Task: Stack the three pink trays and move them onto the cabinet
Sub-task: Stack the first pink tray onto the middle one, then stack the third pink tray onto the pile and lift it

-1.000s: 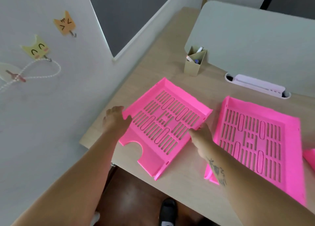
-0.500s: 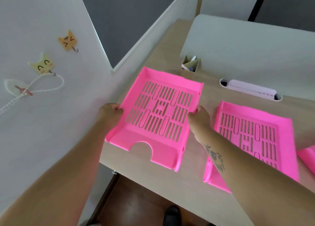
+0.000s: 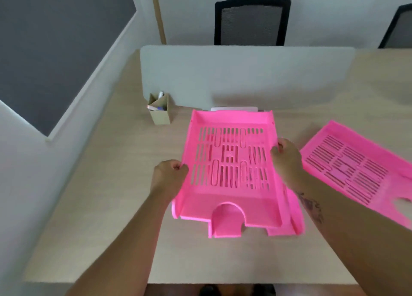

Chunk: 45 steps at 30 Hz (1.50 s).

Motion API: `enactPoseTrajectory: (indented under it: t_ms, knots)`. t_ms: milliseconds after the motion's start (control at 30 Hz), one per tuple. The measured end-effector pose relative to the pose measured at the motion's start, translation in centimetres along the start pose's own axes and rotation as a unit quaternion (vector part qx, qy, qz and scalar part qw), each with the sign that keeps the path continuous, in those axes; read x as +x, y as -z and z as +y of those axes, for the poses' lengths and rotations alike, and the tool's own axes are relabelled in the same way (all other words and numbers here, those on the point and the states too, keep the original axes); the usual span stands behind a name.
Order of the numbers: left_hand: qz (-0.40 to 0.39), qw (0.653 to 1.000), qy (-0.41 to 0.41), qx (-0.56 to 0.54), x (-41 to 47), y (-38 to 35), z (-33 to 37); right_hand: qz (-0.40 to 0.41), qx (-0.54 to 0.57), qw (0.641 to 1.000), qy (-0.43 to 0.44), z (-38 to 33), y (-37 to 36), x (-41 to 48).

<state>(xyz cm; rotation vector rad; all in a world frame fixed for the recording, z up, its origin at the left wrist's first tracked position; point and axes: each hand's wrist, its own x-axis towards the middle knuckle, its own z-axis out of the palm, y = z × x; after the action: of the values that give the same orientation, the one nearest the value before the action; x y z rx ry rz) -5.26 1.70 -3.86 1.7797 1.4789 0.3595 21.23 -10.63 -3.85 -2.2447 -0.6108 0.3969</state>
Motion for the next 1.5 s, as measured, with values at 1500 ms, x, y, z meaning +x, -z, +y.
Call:
enactPoseTrajectory:
  t_ms: [1500]
  knots:
    - [-0.019, 0.97, 0.135, -0.2, -9.5, -10.7, -0.6, -0.239, 0.101, 0.96, -0.105, 6.8, 4.9, -1.1]
